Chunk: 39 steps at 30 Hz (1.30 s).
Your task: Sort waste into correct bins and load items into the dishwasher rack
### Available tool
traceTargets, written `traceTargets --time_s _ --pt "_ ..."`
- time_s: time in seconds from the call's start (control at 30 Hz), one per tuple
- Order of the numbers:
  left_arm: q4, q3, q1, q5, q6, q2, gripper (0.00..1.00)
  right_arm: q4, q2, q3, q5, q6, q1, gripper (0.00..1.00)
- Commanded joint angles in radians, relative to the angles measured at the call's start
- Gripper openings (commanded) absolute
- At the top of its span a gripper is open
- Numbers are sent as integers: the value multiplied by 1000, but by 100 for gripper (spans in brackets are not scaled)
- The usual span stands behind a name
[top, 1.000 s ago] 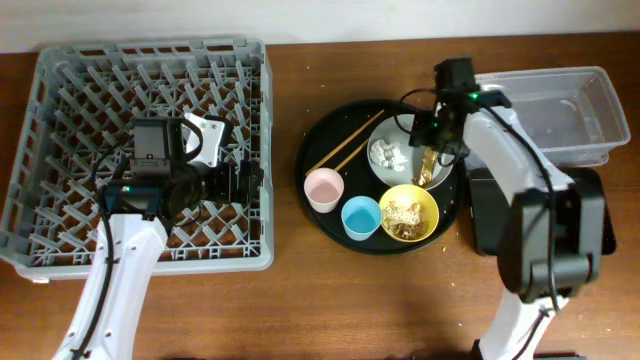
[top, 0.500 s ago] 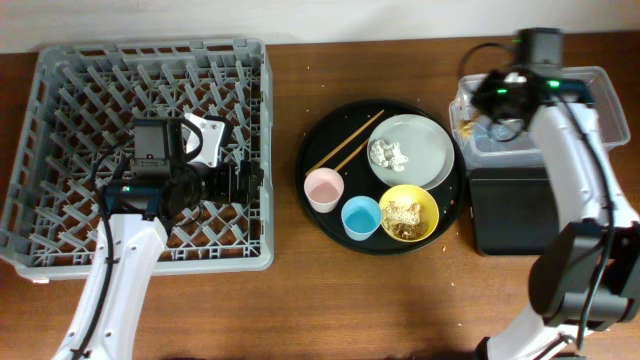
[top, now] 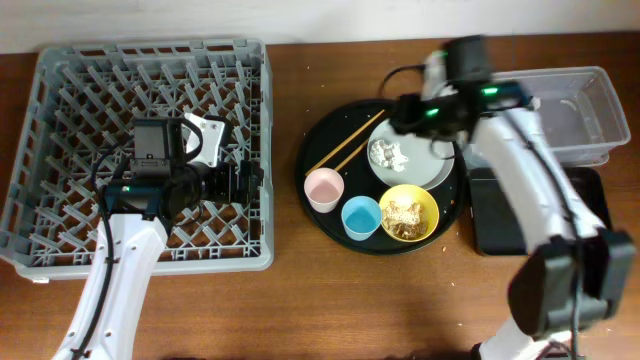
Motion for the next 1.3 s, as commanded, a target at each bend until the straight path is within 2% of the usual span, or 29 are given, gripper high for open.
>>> traceTargets --time_s 0.0,0.1,0.13,0.17,0.2,0.37,0.47,0.57,0.6,0.63,0.67,0.7,0.8,0.87,0.93,1.0,1.03,1.13,1.17,1.2,1.27 --pt "1 16 3 14 -6 3 99 39 148 -45 296 -5 98 66" --pt "1 16 3 14 -6 3 99 116 254 -45 330 21 98 70" --pt "1 16 3 14 -6 3 99 124 284 -45 322 21 92 64" --pt "1 16 2 14 -6 3 99 116 305 -45 314 20 92 26" --pt "1 16 2 14 -6 3 99 112 303 -44 291 20 92 4" --pt "1 16 2 14 -6 3 99 53 118 52 182 41 20 4" --pt "1 16 3 14 -6 3 99 69 4 66 183 119 -124 4" --pt "1 16 3 14 -6 3 99 161 71 64 187 122 -337 4" --pt "1 16 3 14 -6 3 99 147 95 64 168 116 -374 24" --pt "1 16 2 14 -6 3 99 121 90 66 102 50 -393 54" --pt "1 16 3 14 -6 3 99 114 60 69 0 -16 -401 60" --pt "1 16 3 14 -6 3 99 75 -11 69 -66 -21 -392 61" --pt "1 16 2 14 -6 3 99 -128 -178 69 -75 -21 -272 56" --pt "0 16 2 14 -6 3 99 -291 -187 66 -67 -25 -152 52" --pt "1 16 2 14 -6 3 99 -348 -164 5 -40 -42 -13 51" --pt "2 16 3 9 -5 3 99 -306 -123 -105 2 -66 139 51" --pt "-13 16 6 -4 -6 1 99 -233 -105 -175 38 -66 200 51" --pt "-42 16 6 -5 -6 1 99 -49 -78 -324 53 -63 251 50" --pt "-42 16 6 -1 -6 1 99 -6 -69 -358 84 -63 249 46" --pt "-42 16 6 24 -6 1 99 23 -67 -374 86 -63 249 27" --pt "-45 16 6 99 -6 1 99 18 -67 -374 85 -63 249 4"
